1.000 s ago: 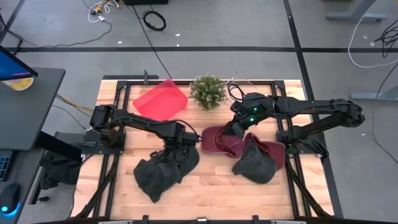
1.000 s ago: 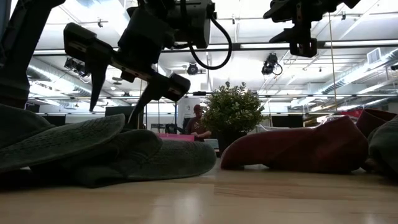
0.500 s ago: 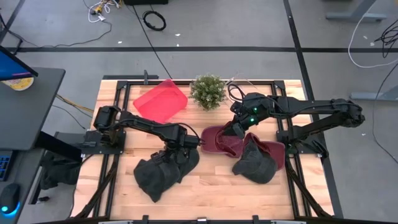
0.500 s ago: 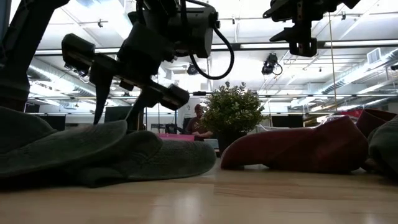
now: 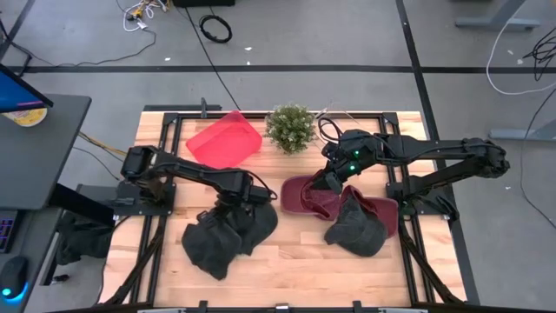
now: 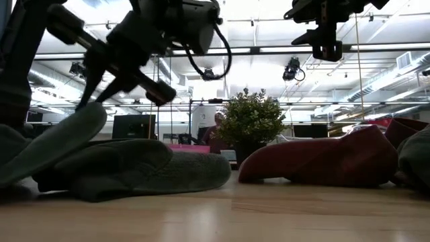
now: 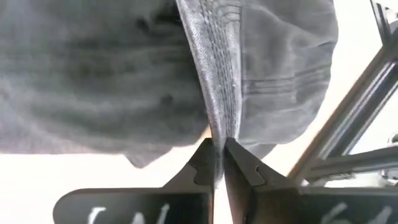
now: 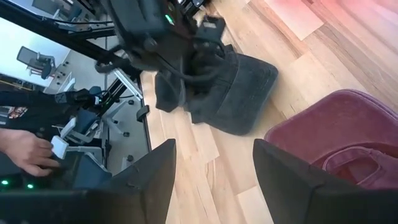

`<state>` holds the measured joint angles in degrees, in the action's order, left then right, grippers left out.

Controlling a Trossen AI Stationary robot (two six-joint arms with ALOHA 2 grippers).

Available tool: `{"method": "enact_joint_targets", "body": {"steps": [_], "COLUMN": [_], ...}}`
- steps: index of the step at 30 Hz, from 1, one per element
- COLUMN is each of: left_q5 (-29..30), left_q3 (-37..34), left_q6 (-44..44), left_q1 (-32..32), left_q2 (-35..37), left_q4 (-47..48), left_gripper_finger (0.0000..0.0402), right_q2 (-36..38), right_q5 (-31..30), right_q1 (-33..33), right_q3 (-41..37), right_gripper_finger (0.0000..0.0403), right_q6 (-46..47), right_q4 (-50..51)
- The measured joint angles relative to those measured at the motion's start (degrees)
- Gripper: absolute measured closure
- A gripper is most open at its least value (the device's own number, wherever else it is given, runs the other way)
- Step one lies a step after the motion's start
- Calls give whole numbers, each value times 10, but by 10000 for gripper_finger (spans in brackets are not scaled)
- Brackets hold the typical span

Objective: Pick & Place hat
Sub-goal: Put the left black cap into the transparent bin

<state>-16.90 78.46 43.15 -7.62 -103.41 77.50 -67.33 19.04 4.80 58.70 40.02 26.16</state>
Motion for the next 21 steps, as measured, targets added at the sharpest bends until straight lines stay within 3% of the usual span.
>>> {"method": "enact_joint_targets", "body": {"steps": [7,12,21], "left_q5": [10,7,-18], "left_q3": [64,164,328], "left_q6": [-54,-85,-114], "left_q1": [1,1,10], "left_q2": [49,56,56], "left_q4": [63,123,125], "left_gripper_finger": [389,390,390], "right_q2": [0,0,0], "right_q5": [0,0,39], "right_q1": [0,0,0], "right_q3": [0,0,0], "right_gripper_finger": [185,185,185], "right_q6": [0,0,2], "right_q4": [0,0,-2]}}
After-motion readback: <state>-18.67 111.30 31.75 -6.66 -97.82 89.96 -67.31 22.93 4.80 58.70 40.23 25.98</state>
